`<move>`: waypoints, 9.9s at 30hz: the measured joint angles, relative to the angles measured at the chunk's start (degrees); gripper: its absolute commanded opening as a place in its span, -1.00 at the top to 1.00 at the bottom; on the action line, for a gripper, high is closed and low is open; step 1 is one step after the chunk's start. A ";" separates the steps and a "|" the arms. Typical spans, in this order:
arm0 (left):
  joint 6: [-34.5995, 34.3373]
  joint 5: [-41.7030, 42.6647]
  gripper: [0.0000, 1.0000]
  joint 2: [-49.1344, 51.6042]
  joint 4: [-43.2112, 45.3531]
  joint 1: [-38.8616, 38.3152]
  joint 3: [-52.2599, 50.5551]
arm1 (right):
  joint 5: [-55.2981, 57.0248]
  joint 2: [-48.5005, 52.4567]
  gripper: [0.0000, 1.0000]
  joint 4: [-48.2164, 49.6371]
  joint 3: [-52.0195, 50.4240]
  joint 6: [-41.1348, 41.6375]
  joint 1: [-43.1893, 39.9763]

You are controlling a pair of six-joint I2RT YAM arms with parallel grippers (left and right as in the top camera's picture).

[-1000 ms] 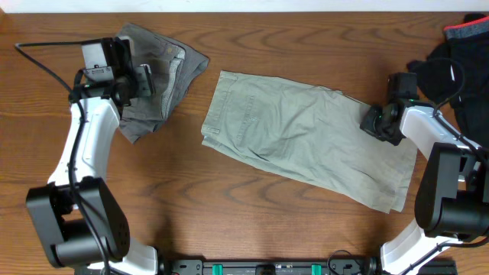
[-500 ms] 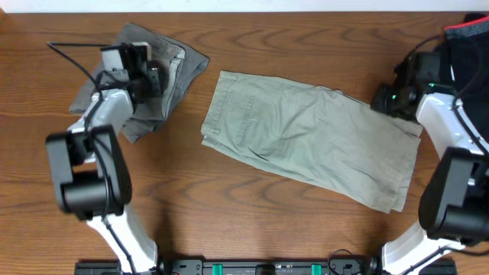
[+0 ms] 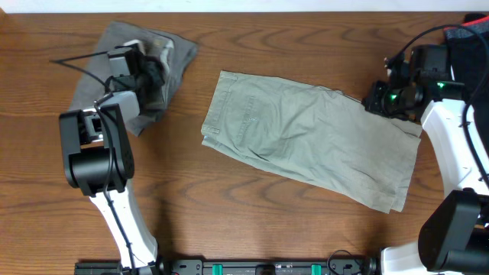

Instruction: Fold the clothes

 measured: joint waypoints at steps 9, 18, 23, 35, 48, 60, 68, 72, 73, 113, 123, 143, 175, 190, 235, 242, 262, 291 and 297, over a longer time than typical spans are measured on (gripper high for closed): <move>-5.73 2.01 0.25 0.85 -0.68 3.48 1.86 | 7.06 0.98 0.70 -0.31 -3.76 3.76 0.15; 0.28 5.27 -0.30 -4.52 -10.82 3.85 1.36 | 14.62 9.38 0.97 -2.03 -6.62 14.12 -2.38; 3.28 4.85 -0.33 -14.58 -19.58 4.37 -0.15 | 21.24 14.29 0.98 -0.61 -6.78 20.24 -3.17; 6.49 4.85 -0.35 -39.63 -46.21 2.32 0.17 | 27.43 18.38 0.94 24.90 -6.03 15.91 -3.65; 12.72 4.85 -0.37 -40.02 -66.82 -10.23 -0.94 | 11.08 17.49 0.70 16.65 -2.82 0.87 -4.81; 15.19 5.09 -0.44 -35.17 -58.12 -13.75 -12.72 | -1.64 -5.62 0.38 7.37 -2.45 -3.76 -5.11; 16.15 10.29 -0.43 -25.38 -46.84 -15.52 -14.25 | -2.95 -6.54 0.43 0.98 -2.45 -4.04 -5.11; 17.16 12.68 -0.34 -22.49 -46.36 -16.81 -13.92 | -3.06 -6.54 0.41 -0.28 -2.43 -4.04 -5.11; 17.14 12.87 -0.30 -22.49 -46.25 -17.09 -13.81 | -3.06 -6.54 0.41 -0.70 -2.45 -4.04 -5.11; 21.68 17.27 0.88 -35.65 -54.18 -16.52 -8.46 | 14.14 -6.51 0.24 -9.33 -21.64 9.01 -17.90; 21.66 16.81 0.88 -35.65 -54.21 -16.52 -8.44 | 16.87 -6.51 0.06 -0.90 -25.68 9.44 -20.20; 21.66 16.81 0.88 -35.65 -54.25 -16.52 -8.46 | 13.97 -6.49 0.39 9.60 -30.80 10.86 -20.39; 21.64 16.85 0.88 -43.50 -61.70 -16.52 -8.46 | 10.69 -22.82 0.97 -5.90 -4.00 11.47 -24.41; 21.66 16.79 0.88 -66.55 -68.52 -16.52 -8.44 | 12.52 -26.64 0.98 -20.83 14.56 10.47 -24.70; 19.63 19.52 0.88 -75.03 -75.95 -16.52 34.10 | 14.08 -25.46 0.98 -26.56 59.69 5.99 -25.64; 19.63 20.28 0.88 -74.60 -76.02 -16.52 40.96 | 14.12 -25.64 0.98 -25.68 63.14 6.01 -25.64; 19.61 2.75 0.88 -54.51 -81.66 -16.57 45.72 | -0.13 -5.84 0.98 -29.05 65.29 2.08 -23.67; 21.07 5.79 0.88 -61.77 -90.60 -18.05 61.13 | -5.44 -20.20 0.98 -28.68 71.56 1.68 -36.06; 21.46 2.67 0.89 -57.42 -89.26 -18.05 60.94 | -6.75 -16.31 0.98 -27.47 71.52 1.68 -36.06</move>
